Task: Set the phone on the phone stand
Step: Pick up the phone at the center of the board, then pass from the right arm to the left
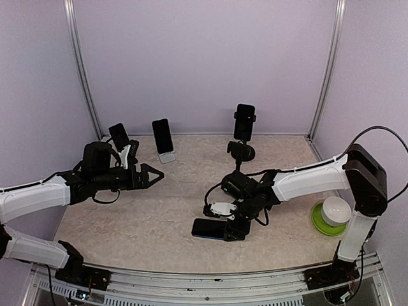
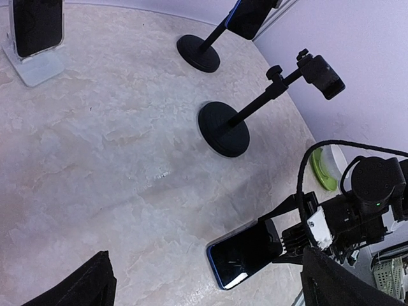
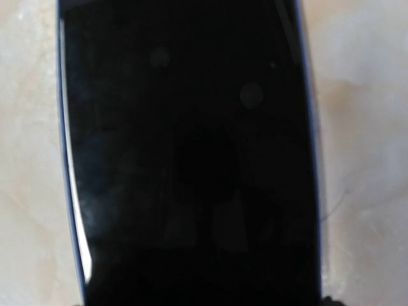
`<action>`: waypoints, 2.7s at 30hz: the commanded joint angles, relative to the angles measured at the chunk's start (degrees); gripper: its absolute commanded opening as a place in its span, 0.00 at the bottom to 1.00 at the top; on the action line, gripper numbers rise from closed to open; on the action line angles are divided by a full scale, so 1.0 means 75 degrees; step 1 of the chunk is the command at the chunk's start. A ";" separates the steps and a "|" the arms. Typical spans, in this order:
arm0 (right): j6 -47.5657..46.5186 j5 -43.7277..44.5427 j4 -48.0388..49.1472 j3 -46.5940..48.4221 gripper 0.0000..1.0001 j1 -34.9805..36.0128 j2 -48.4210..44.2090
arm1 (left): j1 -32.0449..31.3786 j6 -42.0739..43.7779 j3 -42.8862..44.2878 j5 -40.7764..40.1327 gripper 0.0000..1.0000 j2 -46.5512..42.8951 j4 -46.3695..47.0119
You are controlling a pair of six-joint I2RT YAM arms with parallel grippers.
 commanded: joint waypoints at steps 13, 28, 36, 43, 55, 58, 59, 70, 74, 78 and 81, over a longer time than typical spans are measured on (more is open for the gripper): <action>0.0021 0.0353 -0.1765 0.1210 0.76 0.0207 0.1163 | -0.0028 0.0085 0.0139 0.0006 0.99 -0.0107 0.0032; -0.0237 0.0863 -0.2656 0.2236 0.87 0.0379 0.1864 | -0.0029 0.0104 0.0235 0.0005 0.99 -0.0035 0.0053; -0.0266 0.0934 -0.3170 0.2650 0.77 0.0436 0.2285 | -0.0038 0.0117 0.0213 -0.0027 0.99 -0.0034 0.0037; -0.0338 0.0942 -0.3184 0.2834 0.55 0.0519 0.2319 | -0.0029 0.0077 0.0178 -0.0030 0.99 -0.0051 0.0067; -0.0639 0.1584 -0.2209 0.2498 0.47 0.0731 0.1194 | -0.0032 0.0069 0.0092 -0.0019 0.99 -0.0077 0.0063; -0.0724 0.1969 -0.1957 0.2374 0.47 0.0806 0.0894 | -0.0045 0.0040 0.0050 0.0002 0.99 -0.0066 0.0096; -0.0754 0.2058 -0.1880 0.2335 0.46 0.0830 0.0804 | -0.0046 0.0034 0.0040 0.0015 0.99 -0.0068 0.0108; -0.1174 0.2976 -0.0916 0.1820 0.45 0.1142 -0.0160 | -0.0137 0.0009 0.0014 0.0488 0.99 0.0127 0.0243; -0.1360 0.3220 -0.0530 0.1601 0.45 0.1255 -0.0485 | -0.0277 0.0028 0.0013 0.0825 0.99 0.0315 0.0370; -0.1525 0.3462 -0.0204 0.1465 0.45 0.1397 -0.0741 | -0.0507 0.0037 0.0045 0.1098 0.99 0.0506 0.0505; -0.1644 0.3634 -0.0008 0.1405 0.46 0.1532 -0.0867 | -0.0691 0.0100 0.0111 0.1350 0.99 0.0683 0.0564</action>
